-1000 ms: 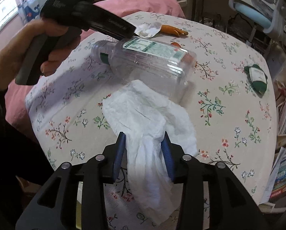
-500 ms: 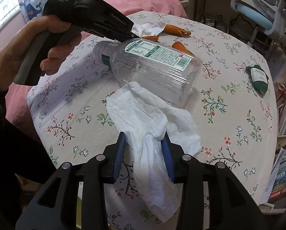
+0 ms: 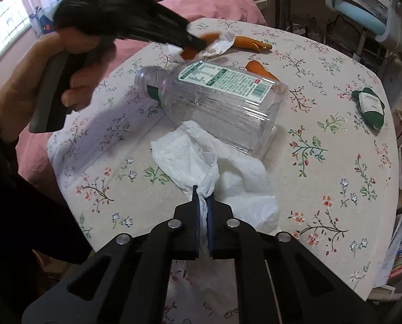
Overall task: Collect trash
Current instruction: 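Carry the tissue and orange peel to the yellow bucket and release both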
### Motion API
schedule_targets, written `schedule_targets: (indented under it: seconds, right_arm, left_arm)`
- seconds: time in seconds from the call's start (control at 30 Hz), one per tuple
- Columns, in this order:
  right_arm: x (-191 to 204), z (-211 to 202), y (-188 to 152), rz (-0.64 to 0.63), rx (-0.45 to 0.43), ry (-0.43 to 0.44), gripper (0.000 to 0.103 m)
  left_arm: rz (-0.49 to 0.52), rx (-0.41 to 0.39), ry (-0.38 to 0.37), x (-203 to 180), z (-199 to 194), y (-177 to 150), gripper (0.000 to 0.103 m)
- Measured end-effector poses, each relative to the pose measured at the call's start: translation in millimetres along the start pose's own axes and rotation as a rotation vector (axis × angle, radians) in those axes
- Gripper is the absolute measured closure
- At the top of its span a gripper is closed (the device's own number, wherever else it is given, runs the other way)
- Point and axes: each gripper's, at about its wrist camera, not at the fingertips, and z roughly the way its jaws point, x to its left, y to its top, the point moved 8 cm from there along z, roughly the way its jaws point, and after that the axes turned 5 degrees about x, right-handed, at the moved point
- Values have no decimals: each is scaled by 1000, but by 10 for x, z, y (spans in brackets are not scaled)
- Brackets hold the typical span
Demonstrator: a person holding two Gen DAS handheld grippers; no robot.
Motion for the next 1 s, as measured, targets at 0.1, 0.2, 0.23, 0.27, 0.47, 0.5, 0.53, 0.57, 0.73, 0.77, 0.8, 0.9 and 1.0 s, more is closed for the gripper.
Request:
schedule_targets:
  seconds: [0.1, 0.2, 0.23, 0.27, 0.47, 0.5, 0.53, 0.57, 0.73, 0.77, 0.8, 0.9, 1.0]
  right_arm:
    - [-23, -85, 27, 36, -27, 35, 98]
    - [-45, -189, 73, 79, -64, 82, 98]
    - [-50, -237, 86, 90, -78, 97, 98]
    - [-42, -278, 97, 99, -92, 111, 98]
    - [75, -473, 114, 109, -149, 149, 98]
    - [105, -497, 100, 109, -153, 157, 99]
    - [134, -514, 85, 107, -157, 163, 99]
    - [180, -540, 70, 103, -163, 176, 99]
    - [499, -594, -132, 66, -153, 227, 99]
    - [589, -591, -193, 52, -143, 237, 99]
    - [714, -577, -281, 33, -126, 250, 99]
    - [1061, -508, -560, -14, -67, 296, 99]
    - [1407, -388, -891, -66, 18, 328, 98]
  left_arm:
    - [-37, -71, -43, 58, -309, 20, 90]
    - [-51, -129, -69, 108, -584, -32, 90]
    - [-59, -141, -68, 122, -642, -57, 90]
    - [-67, -155, -70, 146, -722, -116, 90]
    - [-67, -175, -58, 103, -889, -446, 90]
    - [-67, -174, -55, 88, -916, -524, 90]
    - [-67, -174, -54, 81, -930, -558, 90]
    - [-66, -176, -51, 74, -963, -617, 90]
    - [-36, -187, -34, -20, -1126, -908, 90]
    - [-31, -188, -32, -28, -1151, -954, 90]
    - [-26, -190, -31, -48, -1176, -1008, 90]
    - [-22, -193, -40, -98, -1249, -1165, 90]
    - [-25, -192, -49, -123, -1312, -1334, 90]
